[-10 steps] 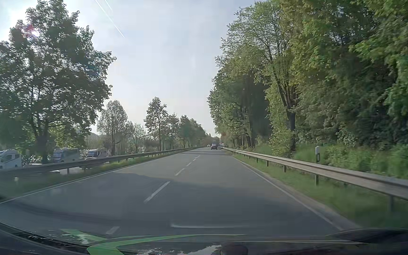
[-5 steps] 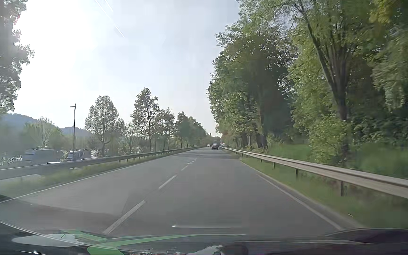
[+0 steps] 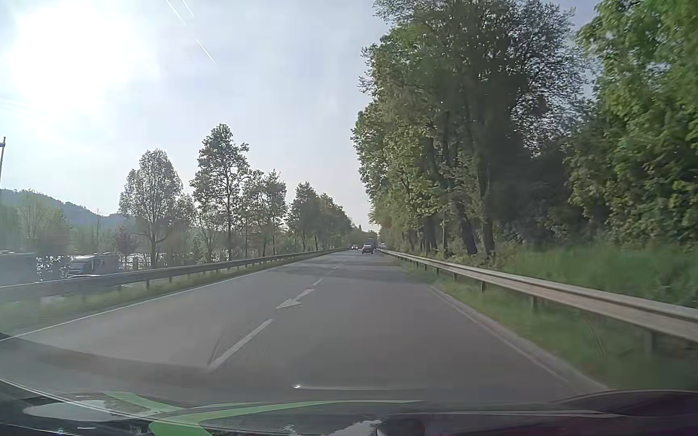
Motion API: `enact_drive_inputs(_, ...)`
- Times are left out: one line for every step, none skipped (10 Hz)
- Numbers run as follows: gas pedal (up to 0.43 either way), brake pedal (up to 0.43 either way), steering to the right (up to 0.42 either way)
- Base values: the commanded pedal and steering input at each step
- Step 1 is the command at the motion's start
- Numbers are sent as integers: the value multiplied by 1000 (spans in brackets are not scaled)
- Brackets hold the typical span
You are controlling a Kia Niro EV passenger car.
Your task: Follow the waypoints while adhering to traffic rules and regulations
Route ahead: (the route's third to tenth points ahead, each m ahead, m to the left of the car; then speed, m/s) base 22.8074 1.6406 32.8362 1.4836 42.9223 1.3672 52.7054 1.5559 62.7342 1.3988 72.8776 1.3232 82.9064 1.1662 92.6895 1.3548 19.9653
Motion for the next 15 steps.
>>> enact_drive_inputs(197, 0, 0)
enact_drive_inputs(197, 0, 0)
enact_drive_inputs(197, 0, 0)
enact_drive_inputs(197, 0, 0)
enact_drive_inputs(197, 0, 0)
enact_drive_inputs(197, 0, 0)
enact_drive_inputs(197, 0, 0)
enact_drive_inputs(197, 0, 1)
enact_drive_inputs(197, 0, 3)
enact_drive_inputs(197, 0, 3)
enact_drive_inputs(197, 0, 3)
enact_drive_inputs(197, 0, 2)
enact_drive_inputs(197, 0, 1)
enact_drive_inputs(197, 0, 0)
enact_drive_inputs(177, 0, 0)
